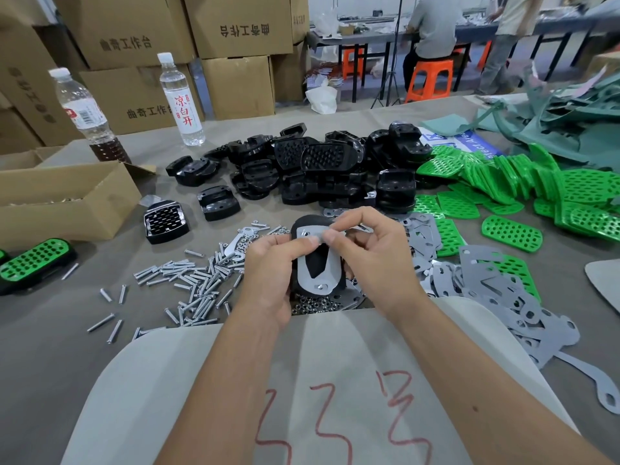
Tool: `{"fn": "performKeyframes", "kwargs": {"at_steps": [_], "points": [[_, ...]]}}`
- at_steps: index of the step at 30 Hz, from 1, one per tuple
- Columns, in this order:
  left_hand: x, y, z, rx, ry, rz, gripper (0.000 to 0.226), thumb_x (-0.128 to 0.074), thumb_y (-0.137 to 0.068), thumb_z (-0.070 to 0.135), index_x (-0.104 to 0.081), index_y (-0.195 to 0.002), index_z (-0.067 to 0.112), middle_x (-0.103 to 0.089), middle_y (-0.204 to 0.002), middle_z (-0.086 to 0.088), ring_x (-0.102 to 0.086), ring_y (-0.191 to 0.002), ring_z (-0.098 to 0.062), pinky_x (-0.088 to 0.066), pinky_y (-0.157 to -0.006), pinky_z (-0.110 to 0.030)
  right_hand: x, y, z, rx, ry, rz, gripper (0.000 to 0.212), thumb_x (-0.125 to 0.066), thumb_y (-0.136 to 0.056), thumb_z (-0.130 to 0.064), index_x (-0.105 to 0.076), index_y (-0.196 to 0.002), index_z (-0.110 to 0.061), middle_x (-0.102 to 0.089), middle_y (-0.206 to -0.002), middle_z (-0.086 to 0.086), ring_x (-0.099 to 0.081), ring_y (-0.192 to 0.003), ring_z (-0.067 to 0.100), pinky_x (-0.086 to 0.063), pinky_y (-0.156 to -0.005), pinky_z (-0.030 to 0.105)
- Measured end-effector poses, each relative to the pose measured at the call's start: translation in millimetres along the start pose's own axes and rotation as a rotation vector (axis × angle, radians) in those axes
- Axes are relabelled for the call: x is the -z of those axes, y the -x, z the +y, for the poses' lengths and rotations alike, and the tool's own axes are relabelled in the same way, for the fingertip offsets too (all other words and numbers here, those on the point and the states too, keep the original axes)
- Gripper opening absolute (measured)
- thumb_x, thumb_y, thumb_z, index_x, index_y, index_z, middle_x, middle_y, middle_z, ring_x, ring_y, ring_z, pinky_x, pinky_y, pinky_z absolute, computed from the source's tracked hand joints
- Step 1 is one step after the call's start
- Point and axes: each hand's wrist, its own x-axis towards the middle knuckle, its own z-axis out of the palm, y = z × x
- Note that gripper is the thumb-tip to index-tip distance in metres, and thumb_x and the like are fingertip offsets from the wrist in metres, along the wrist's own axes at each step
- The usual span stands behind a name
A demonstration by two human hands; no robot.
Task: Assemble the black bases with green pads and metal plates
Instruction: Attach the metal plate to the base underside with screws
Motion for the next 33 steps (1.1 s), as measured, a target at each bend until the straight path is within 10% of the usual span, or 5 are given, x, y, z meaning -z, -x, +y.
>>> {"fn": "performKeyframes", "kwargs": {"at_steps": [18, 25, 33], "points": [[0.4, -3.4, -0.7, -0.01, -0.014, 0.051, 0.02, -0.075, -0.084, 0.003, -0.07, -0.102, -0.005, -0.076, -0.079, -0.016, -0.072, -0.063, -0.025, -0.056, -0.051, -0.029, -1.5, 0.6, 1.3, -0.006, 0.044, 0.034, 0.012, -0.072, -0.096, -0.014, -0.066, -0.088, -0.018, -0.063, -0.075, 0.0, -0.054, -0.053, 0.012, -0.043, -0.049, 0.025], [7.2, -3.1, 5.7, -0.137, -0.193, 0.093, 0.045, -0.085, -0.053, 0.026, -0.06, -0.081, 0.002, -0.065, -0.075, -0.014, -0.062, -0.069, -0.027, -0.05, -0.069, -0.042, 0.6, -2.0, -3.1, 0.364, 0.699, -0.154, 0.011, -0.054, -0.104, -0.006, -0.058, -0.1, -0.016, -0.049, -0.105, -0.005, -0.053, -0.085, 0.015, -0.049, -0.073, 0.036], [24.6, -4.0, 16.9, -0.109, -0.294, 0.017, 0.035, -0.081, -0.055, 0.02, -0.056, -0.078, 0.01, -0.064, -0.075, -0.017, -0.061, -0.069, -0.029, -0.047, -0.069, -0.046, -2.9, 1.3, -7.3, 0.354, 0.821, -0.34, 0.008, -0.047, -0.109, -0.025, -0.049, -0.104, -0.02, -0.043, -0.104, -0.003, -0.049, -0.076, 0.025, -0.05, -0.066, 0.053]]}}
